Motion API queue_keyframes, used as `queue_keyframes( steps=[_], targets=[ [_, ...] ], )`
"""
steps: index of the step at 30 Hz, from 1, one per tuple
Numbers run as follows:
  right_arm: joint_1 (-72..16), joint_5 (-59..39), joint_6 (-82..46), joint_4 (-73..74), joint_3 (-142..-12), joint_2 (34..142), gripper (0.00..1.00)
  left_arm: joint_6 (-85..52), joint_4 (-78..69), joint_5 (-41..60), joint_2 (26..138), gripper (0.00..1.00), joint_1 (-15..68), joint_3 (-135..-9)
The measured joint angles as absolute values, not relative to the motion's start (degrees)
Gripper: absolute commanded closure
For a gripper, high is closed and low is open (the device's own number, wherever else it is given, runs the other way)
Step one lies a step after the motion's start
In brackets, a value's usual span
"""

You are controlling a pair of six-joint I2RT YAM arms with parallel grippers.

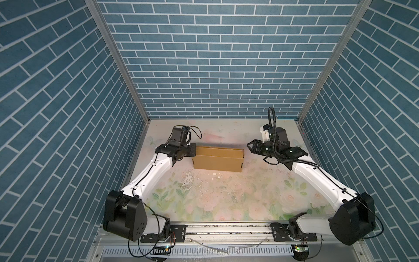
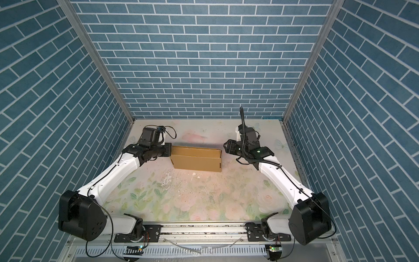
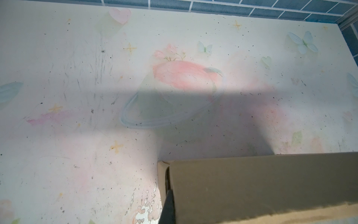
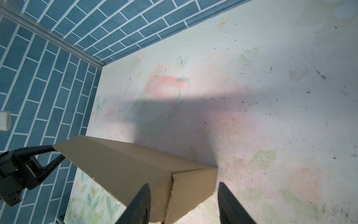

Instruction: Fold the paper box

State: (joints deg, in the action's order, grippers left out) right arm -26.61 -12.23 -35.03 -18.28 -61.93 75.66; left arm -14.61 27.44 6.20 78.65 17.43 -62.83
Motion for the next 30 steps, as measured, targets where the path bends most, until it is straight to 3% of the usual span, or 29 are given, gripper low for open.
queue_keyframes(
  steps=[20,30],
  targets=[
    [-26.6,-19.4,-38.7,-12.1,-60.4,79.9,0.43,-15.1,26.0,4.9,78.3,1.00,17.9,-61.9],
    [-27.0,-20.4,-38.8,-11.0,-59.3,80.1,0.48,-15.2,25.9,4.2,78.3,1.00,18.5,-61.9]
  ],
)
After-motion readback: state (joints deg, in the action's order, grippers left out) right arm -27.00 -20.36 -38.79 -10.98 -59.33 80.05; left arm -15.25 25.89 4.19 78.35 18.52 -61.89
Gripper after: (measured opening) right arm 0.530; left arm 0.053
